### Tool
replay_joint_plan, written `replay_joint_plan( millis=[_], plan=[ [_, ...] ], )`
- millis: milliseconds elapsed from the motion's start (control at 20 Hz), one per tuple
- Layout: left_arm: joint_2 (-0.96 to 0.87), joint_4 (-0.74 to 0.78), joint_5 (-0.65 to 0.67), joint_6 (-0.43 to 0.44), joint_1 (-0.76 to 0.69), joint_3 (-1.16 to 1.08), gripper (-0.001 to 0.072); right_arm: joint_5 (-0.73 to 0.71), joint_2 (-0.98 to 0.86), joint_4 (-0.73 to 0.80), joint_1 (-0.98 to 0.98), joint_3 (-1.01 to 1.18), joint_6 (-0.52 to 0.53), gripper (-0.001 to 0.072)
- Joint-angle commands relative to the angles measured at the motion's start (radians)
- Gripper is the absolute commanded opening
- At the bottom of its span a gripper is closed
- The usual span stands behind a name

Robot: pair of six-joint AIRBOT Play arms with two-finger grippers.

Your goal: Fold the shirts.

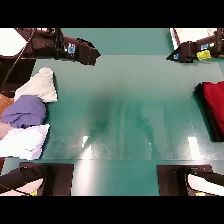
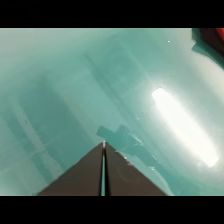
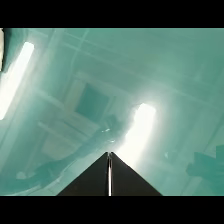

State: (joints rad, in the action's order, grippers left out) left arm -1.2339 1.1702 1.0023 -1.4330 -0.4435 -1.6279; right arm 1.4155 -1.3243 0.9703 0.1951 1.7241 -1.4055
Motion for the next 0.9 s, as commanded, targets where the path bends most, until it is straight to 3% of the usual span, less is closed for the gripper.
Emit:
replay_joint_plan(
  millis=[0,600,700,750,800,850],
  plan=[
    [0.0,0.0,0.0,0.0,0.0,-0.001,0.0028,0.001,0.0,-0.001,0.001,0.001,0.0,0.0023],
    [0.0,-0.006,-0.02,0.002,0.0,-0.001,0.0028,0.002,0.0,-0.001,0.001,0.001,0.0,0.0023],
    [0.0,0.068,-0.067,0.031,0.007,-0.001,0.0048,0.002,0.0,0.0,0.001,0.001,0.0,0.0023],
    [0.0,0.15,-0.064,0.019,0.02,0.0,0.0348,0.002,0.0,0.0,0.001,0.001,0.0,0.0024],
    [-0.005,0.244,-0.054,-0.028,0.039,-0.001,0.0583,0.002,0.0,-0.001,0.001,0.001,0.0,0.0024],
    [-0.011,0.347,-0.031,-0.09,0.071,0.0,0.0562,0.002,0.0,-0.001,0.001,0.001,0.0,0.0024]
  ],
)
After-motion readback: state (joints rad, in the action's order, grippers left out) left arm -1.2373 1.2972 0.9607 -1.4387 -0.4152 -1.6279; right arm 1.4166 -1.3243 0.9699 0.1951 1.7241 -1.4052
